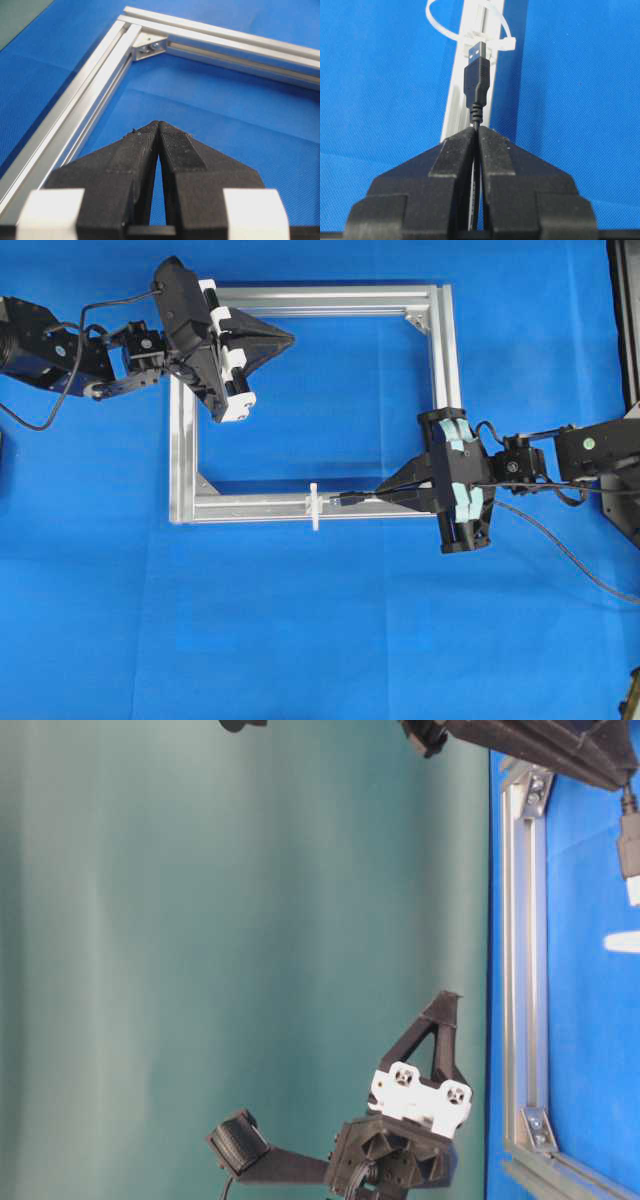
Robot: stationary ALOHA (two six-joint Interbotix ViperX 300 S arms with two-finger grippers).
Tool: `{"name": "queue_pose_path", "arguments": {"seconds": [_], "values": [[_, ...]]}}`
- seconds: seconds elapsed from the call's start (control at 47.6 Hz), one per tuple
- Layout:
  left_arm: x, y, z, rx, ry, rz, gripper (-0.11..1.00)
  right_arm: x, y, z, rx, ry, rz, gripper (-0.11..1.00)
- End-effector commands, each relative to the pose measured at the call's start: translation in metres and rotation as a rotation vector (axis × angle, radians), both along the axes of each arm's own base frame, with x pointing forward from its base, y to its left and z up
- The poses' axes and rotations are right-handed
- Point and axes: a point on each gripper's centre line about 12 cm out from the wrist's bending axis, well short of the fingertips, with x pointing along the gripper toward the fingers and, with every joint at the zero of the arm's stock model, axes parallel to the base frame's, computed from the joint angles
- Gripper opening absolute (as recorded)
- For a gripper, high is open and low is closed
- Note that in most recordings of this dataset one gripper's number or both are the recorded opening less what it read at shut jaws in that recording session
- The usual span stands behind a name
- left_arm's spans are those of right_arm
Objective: Insert the wire through the string loop located in the center.
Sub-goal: 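Align the USB plug with the white zip-tie loop opening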
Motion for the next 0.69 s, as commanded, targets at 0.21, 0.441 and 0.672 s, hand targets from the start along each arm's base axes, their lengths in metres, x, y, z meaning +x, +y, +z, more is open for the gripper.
{"name": "queue_pose_path", "arguments": {"seconds": [0.21, 0.441, 0.672], "values": [[0.0014, 0.0008, 0.0145, 0.015, -0.04, -0.001, 0.0, 0.0032, 0.0002, 0.006, 0.004, -0.026, -0.002, -0.03], [0.0018, 0.0009, 0.0148, 0.015, -0.04, -0.001, 0.0, 0.0037, 0.0002, 0.0064, 0.005, -0.027, -0.003, -0.03], [0.0018, 0.0009, 0.015, 0.017, -0.041, -0.001, 0.0, 0.007, 0.0005, 0.0078, 0.007, -0.042, -0.002, -0.03]]}}
